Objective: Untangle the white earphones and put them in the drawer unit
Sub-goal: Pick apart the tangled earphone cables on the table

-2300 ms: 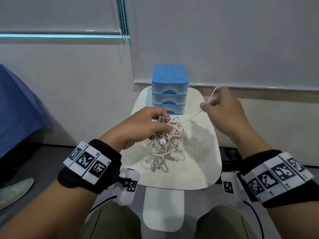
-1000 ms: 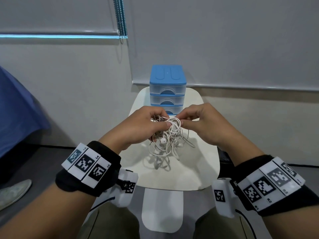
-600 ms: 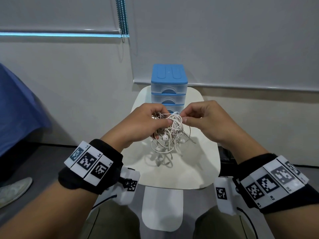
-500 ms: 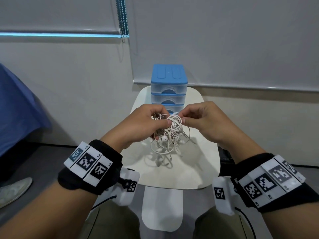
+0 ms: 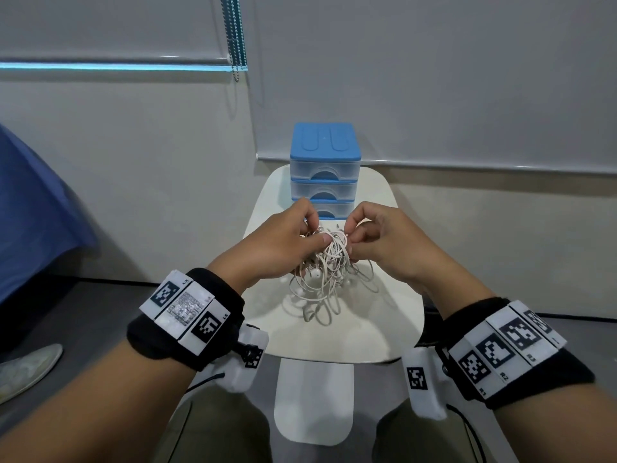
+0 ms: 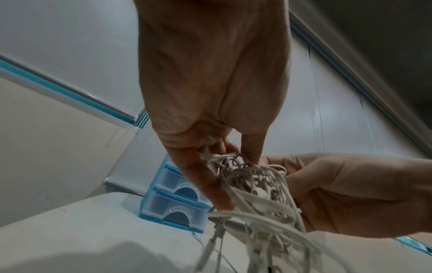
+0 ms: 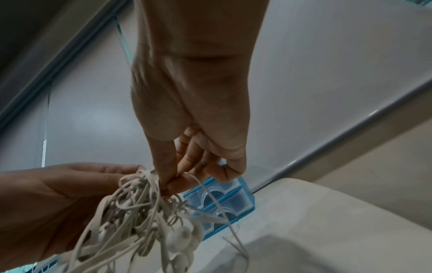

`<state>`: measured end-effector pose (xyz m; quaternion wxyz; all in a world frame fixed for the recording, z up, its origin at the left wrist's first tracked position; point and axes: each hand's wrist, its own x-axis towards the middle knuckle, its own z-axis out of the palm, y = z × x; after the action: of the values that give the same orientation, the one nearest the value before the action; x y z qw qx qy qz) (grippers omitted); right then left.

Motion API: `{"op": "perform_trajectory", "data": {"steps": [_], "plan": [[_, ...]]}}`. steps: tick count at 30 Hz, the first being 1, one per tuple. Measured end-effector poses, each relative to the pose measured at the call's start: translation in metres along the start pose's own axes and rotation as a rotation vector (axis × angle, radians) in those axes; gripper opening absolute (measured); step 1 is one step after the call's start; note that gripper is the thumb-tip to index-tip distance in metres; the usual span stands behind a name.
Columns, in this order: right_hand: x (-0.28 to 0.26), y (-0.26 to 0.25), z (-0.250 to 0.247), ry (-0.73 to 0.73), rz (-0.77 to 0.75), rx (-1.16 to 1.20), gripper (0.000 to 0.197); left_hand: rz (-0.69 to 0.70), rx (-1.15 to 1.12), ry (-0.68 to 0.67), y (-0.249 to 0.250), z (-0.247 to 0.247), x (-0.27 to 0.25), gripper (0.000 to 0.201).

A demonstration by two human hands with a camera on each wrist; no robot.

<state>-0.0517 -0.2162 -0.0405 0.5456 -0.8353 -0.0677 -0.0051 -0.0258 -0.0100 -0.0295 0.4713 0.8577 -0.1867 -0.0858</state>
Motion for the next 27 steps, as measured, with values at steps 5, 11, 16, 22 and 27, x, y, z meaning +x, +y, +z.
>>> {"op": "perform_trajectory", "data": {"steps": [5, 11, 16, 22, 27], "plan": [[0.001, 0.000, 0.002, 0.072, -0.011, -0.144, 0.024, 0.031, 0.000, -0.078, 0.002, 0.004, -0.001, 0.020], [-0.004, -0.004, 0.001, 0.043, 0.016, -0.074, 0.025, 0.017, -0.013, -0.040, 0.000, 0.007, 0.002, 0.022], [-0.007, -0.011, 0.006, -0.007, 0.082, -0.084, 0.031, 0.052, 0.049, -0.058, 0.001, 0.009, 0.004, 0.031], [-0.005, -0.007, 0.003, 0.103, 0.143, 0.022, 0.035, 0.005, -0.036, -0.136, 0.000, 0.002, 0.004, 0.013], [-0.005, -0.003, 0.004, 0.076, 0.155, 0.110, 0.040, -0.041, -0.071, -0.142, 0.001, -0.001, 0.007, 0.008]]}}
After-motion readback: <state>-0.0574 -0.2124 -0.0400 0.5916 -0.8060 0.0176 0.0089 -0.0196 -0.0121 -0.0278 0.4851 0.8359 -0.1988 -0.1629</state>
